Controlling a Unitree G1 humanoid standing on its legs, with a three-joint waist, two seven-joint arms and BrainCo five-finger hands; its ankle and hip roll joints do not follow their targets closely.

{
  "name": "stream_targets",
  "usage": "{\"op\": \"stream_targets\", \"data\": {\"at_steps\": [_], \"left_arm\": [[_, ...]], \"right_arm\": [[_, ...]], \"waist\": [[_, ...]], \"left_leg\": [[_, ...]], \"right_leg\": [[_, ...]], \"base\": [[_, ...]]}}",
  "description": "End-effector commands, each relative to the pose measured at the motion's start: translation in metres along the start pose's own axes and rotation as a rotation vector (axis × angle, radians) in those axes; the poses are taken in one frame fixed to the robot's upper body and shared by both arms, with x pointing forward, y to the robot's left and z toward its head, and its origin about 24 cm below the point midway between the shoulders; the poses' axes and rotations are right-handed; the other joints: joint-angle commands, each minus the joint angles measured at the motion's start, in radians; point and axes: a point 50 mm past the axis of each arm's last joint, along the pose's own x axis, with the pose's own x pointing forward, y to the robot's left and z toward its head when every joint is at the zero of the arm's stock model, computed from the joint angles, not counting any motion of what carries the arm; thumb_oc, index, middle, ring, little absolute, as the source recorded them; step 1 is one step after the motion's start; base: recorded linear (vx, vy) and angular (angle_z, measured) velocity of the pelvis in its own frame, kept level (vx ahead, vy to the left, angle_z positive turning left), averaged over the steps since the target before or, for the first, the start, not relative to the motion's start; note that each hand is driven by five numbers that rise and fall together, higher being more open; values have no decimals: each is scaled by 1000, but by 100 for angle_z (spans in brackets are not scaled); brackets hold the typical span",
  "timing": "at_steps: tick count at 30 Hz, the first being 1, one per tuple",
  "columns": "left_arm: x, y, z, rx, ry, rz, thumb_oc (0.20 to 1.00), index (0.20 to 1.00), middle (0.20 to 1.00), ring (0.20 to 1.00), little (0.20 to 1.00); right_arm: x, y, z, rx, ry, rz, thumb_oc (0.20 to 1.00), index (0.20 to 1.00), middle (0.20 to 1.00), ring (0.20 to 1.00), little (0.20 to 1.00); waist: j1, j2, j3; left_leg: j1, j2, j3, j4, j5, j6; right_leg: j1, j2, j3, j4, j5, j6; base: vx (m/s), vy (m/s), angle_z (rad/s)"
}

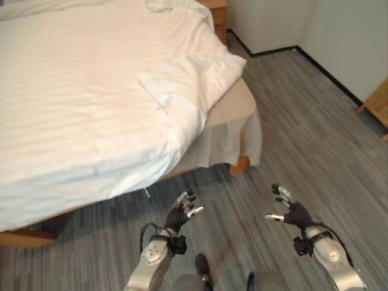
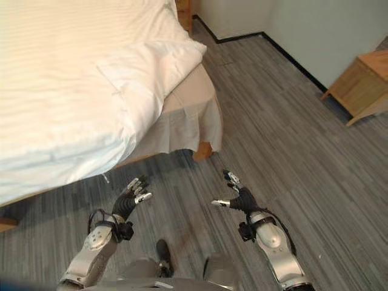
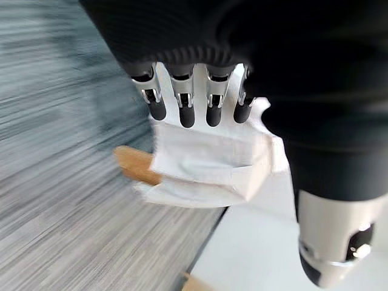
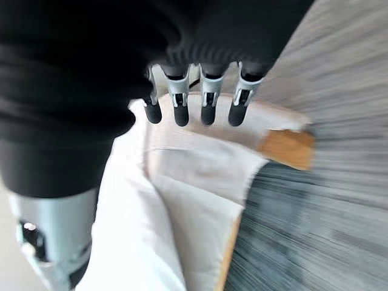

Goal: Making the bed.

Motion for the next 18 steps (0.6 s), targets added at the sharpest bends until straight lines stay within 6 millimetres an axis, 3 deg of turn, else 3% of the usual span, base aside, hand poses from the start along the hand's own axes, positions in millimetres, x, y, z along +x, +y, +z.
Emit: {"op": "stream_targets", "data": {"at_steps": [1, 3, 4, 5, 6, 7, 8, 9, 10, 13, 15, 16, 18], "left_arm": [[6, 1, 25, 32, -125, 14, 1000, 1000, 1000, 1000, 1000], [8, 4, 32, 65, -152, 30, 1000, 1000, 1000, 1000, 1000], [8, 4, 32, 65, -152, 30, 1000, 1000, 1000, 1000, 1000], [8, 8, 32, 61, -158, 55, 1000, 1000, 1000, 1000, 1000], [7, 13, 34, 60, -168, 76, 1000, 1000, 1000, 1000, 1000], [7, 13, 34, 60, -168, 76, 1000, 1000, 1000, 1000, 1000], [3, 20, 34, 74, -172, 118, 1000, 1000, 1000, 1000, 1000], [3, 20, 34, 74, -172, 119, 1000, 1000, 1000, 1000, 1000], [1, 27, 35, 98, -178, 169, 1000, 1000, 1000, 1000, 1000], [2, 27, 41, 104, -206, 175, 1000, 1000, 1000, 1000, 1000], [5, 33, 60, 128, -286, 213, 1000, 1000, 1000, 1000, 1000], [5, 33, 60, 128, -286, 214, 1000, 1000, 1000, 1000, 1000], [7, 44, 91, 199, -416, 308, 1000, 1000, 1000, 1000, 1000]], "right_arm": [[6, -26, 20, -90, -102, -84, 1000, 1000, 1000, 1000, 1000], [4, -27, 19, -93, -95, -93, 1000, 1000, 1000, 1000, 1000], [4, -27, 18, -93, -95, -93, 1000, 1000, 1000, 1000, 1000], [3, -27, 15, -92, -77, -100, 1000, 1000, 1000, 1000, 1000], [2, -26, 13, -98, -66, -94, 1000, 1000, 1000, 1000, 1000], [2, -26, 13, -98, -66, -93, 1000, 1000, 1000, 1000, 1000], [4, -23, 15, -110, -72, -77, 1000, 1000, 1000, 1000, 1000], [4, -22, 15, -110, -71, -76, 1000, 1000, 1000, 1000, 1000], [5, -19, 15, -127, -68, -62, 1000, 1000, 1000, 1000, 1000], [4, -17, 13, -136, -56, -51, 1000, 1000, 1000, 1000, 1000], [3, -14, 9, -144, -39, -37, 1000, 1000, 1000, 1000, 1000], [3, -14, 9, -144, -40, -37, 1000, 1000, 1000, 1000, 1000], [1, -8, 2, -135, -9, -6, 1000, 1000, 1000, 1000, 1000]], "waist": [[2, 32, 18], [-11, 25, 12], [-14, 27, 14], [-24, 17, 1], [-25, 7, -11], [-25, 7, -11], [-16, 3, -26], [-17, 3, -27], [-18, -2, -39], [-26, -4, -42], [-29, -7, -52], [-30, -6, -50], [-28, -7, -74]], "left_leg": [[-46, 52, -56, -4, 90, -99], [-39, 47, -86, -4, 80, -117], [-36, 49, -88, -4, 80, -118], [-24, 49, -115, -4, 61, -130], [-14, 50, -135, -4, 48, -142], [-14, 50, -135, -4, 48, -142], [-1, 66, -148, -4, 33, -157], [-1, 67, -148, -4, 32, -157], [23, 76, -168, -4, 15, -171], [41, 90, -189, -4, 7, -183], [65, 113, -198, -4, -2, -203], [67, 115, -199, -4, -2, -204], [96, 134, -201, -4, -1, -225]], "right_leg": [[234, 36, -106, -399, 183, -30], [244, 56, -74, -598, 161, -45], [252, 59, -77, -606, 164, -46], [265, 90, 22, -782, 164, -50], [272, 70, 80, -893, 219, -37], [275, 70, 79, -899, 222, -36], [253, 25, 99, -944, 272, -16], [253, 25, 99, -943, 272, -16], [231, -5, 136, -945, 297, -1], [213, -13, 180, -945, 301, 10], [199, -14, 195, -945, 299, 19], [201, -13, 193, -945, 298, 18], [234, -3, 152, -945, 280, 21]], "base": [[356, -132, 58], [221, -119, 62], [349, -166, 82], [397, -218, 90], [396, -215, 94], [349, -275, 73], [193, -163, 38], [406, -320, 12], [221, -154, -16], [231, -218, 24], [218, -283, 15], [248, -312, 10], [310, -417, 39]]}}
